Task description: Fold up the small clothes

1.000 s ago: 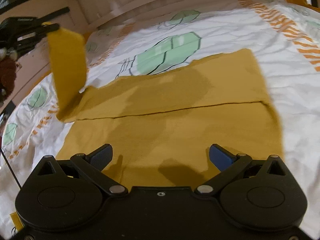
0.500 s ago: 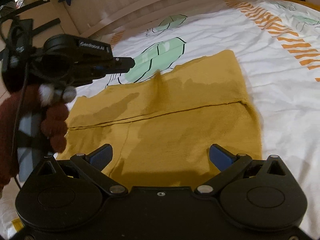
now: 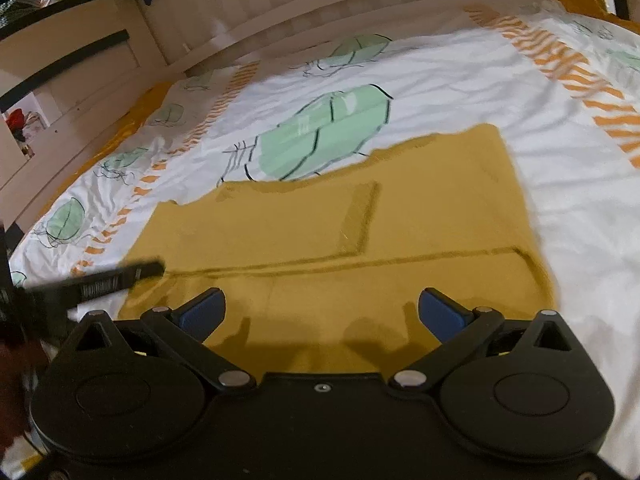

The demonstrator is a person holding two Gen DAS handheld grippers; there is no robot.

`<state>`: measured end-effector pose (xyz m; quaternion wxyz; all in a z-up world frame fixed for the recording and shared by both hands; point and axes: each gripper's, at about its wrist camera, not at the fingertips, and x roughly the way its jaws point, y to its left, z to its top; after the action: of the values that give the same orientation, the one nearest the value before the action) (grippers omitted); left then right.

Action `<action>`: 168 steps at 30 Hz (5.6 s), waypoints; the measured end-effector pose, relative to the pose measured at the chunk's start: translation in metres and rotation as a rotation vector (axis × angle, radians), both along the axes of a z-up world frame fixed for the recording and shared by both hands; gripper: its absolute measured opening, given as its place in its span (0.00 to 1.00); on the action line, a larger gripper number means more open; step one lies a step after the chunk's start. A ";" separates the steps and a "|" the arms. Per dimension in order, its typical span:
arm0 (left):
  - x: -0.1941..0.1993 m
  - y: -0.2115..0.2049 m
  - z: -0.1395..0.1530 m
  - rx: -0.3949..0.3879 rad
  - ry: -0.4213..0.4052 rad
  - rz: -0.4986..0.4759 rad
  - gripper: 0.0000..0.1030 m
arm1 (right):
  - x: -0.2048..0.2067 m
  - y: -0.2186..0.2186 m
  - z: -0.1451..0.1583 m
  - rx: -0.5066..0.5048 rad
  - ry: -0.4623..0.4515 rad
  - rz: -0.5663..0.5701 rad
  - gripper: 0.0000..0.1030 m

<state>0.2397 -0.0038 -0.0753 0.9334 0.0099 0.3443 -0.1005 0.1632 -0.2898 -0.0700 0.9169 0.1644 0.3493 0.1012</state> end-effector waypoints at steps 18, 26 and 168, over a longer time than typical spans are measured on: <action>0.011 0.056 -0.037 -0.112 -0.004 0.168 0.33 | 0.057 0.005 -0.014 0.033 0.018 -0.032 1.00; 0.010 0.061 -0.042 -0.166 -0.020 0.169 0.34 | 0.074 0.001 -0.028 0.096 0.048 -0.072 0.74; -0.076 0.050 0.032 0.116 0.008 0.093 0.47 | -0.095 -0.028 0.044 -0.147 -0.081 -0.145 0.96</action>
<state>0.1641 0.0458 -0.0431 0.9336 0.0479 0.3532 -0.0371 0.0684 -0.3180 -0.0257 0.9448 0.1176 0.3056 0.0151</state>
